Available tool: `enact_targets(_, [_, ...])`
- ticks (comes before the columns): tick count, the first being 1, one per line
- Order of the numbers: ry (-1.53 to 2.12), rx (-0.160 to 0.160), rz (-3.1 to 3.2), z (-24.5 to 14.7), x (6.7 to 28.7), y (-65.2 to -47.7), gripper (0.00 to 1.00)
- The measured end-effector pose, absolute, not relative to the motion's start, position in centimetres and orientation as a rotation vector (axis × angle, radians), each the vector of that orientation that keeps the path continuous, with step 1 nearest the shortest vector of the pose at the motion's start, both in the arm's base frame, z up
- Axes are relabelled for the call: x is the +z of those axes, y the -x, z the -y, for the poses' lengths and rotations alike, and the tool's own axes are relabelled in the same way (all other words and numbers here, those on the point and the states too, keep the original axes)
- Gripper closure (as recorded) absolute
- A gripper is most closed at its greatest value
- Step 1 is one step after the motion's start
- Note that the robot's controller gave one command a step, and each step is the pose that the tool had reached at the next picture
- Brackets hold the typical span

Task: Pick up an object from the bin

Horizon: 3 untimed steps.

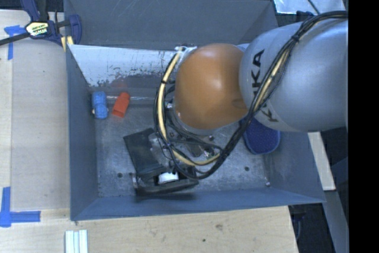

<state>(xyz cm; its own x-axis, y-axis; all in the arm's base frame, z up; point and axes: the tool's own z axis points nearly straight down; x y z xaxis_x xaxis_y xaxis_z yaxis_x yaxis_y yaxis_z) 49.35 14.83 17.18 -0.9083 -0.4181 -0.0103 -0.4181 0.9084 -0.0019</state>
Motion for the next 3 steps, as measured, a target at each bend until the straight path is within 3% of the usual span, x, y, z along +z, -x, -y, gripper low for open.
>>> enact_targets(1, [0.244, -0.002, -3.133, -12.1, 13.4, -51.8, 1.0])
enact_targets(2, [0.245, 0.0, -3.131, -12.2, 13.5, -51.8, 0.0])
enact_targets(3, [1.0, 0.002, -2.971, -16.9, 7.4, -61.7, 0.0])
